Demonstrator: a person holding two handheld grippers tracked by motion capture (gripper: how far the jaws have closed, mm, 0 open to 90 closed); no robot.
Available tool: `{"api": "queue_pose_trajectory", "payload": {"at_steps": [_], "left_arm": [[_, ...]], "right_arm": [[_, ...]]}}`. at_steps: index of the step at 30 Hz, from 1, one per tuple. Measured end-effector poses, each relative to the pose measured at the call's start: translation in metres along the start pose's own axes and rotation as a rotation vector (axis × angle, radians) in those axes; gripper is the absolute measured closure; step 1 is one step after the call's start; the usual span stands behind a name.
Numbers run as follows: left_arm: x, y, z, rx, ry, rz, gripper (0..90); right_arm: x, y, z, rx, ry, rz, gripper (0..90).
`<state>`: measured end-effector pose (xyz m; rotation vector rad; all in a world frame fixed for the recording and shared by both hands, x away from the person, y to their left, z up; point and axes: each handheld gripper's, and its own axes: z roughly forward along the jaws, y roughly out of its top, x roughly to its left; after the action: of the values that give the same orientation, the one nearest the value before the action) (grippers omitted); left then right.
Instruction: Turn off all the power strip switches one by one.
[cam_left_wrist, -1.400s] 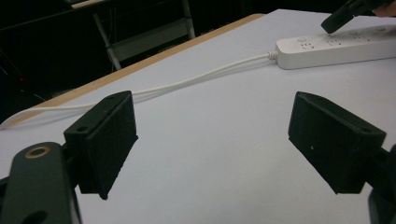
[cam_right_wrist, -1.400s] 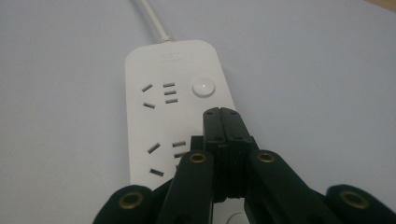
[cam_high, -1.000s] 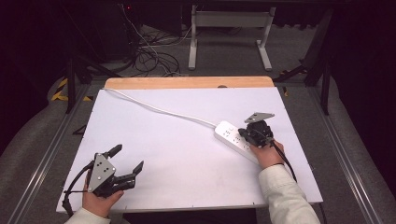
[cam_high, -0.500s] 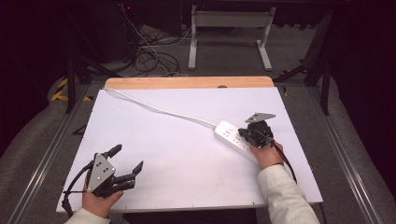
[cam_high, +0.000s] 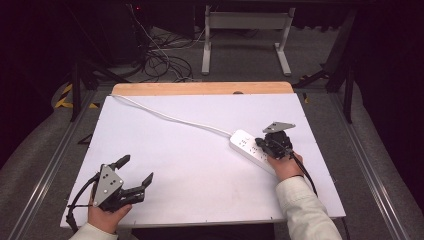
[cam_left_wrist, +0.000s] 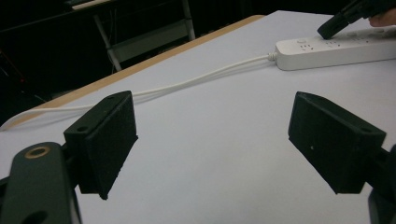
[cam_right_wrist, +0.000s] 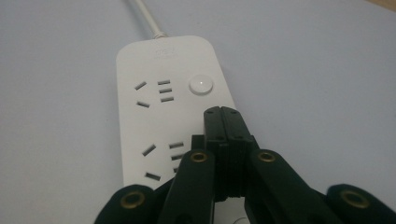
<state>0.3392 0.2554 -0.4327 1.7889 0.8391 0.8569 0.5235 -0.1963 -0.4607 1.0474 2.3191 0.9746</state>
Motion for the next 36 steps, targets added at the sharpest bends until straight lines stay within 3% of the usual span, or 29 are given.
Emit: {"api": "queue_pose_trajectory", "payload": {"at_steps": [8,9,10,12,14,24,31,36], "left_arm": [[0.000,0.000,0.000,-0.001,-0.002,0.001,16.0],[0.000,0.000,0.000,-0.001,-0.002,0.000,16.0],[0.000,0.000,0.000,-0.002,-0.002,-0.001,16.0],[0.002,0.000,0.000,-0.002,0.002,0.003,16.0],[0.002,0.000,0.001,0.001,0.000,-0.009,16.0],[0.002,0.000,0.000,-0.002,0.003,0.004,16.0],[0.001,0.000,0.001,0.000,0.000,-0.002,16.0],[0.002,0.000,0.002,0.003,0.000,0.000,16.0]], "right_arm": [[0.001,0.000,0.000,0.009,-0.012,-0.010,90.0],[0.001,0.001,-0.004,-0.013,-0.013,-0.007,90.0],[0.001,0.004,-0.006,0.005,-0.013,-0.009,90.0],[-0.002,0.007,-0.017,-0.070,0.004,0.018,90.0],[-0.004,0.010,-0.024,-0.106,0.031,0.050,90.0],[0.002,0.017,-0.029,-0.118,0.021,0.024,90.0],[0.012,0.033,-0.015,-0.108,0.041,-0.004,90.0],[0.013,0.039,0.000,-0.084,0.055,0.014,90.0]]}}
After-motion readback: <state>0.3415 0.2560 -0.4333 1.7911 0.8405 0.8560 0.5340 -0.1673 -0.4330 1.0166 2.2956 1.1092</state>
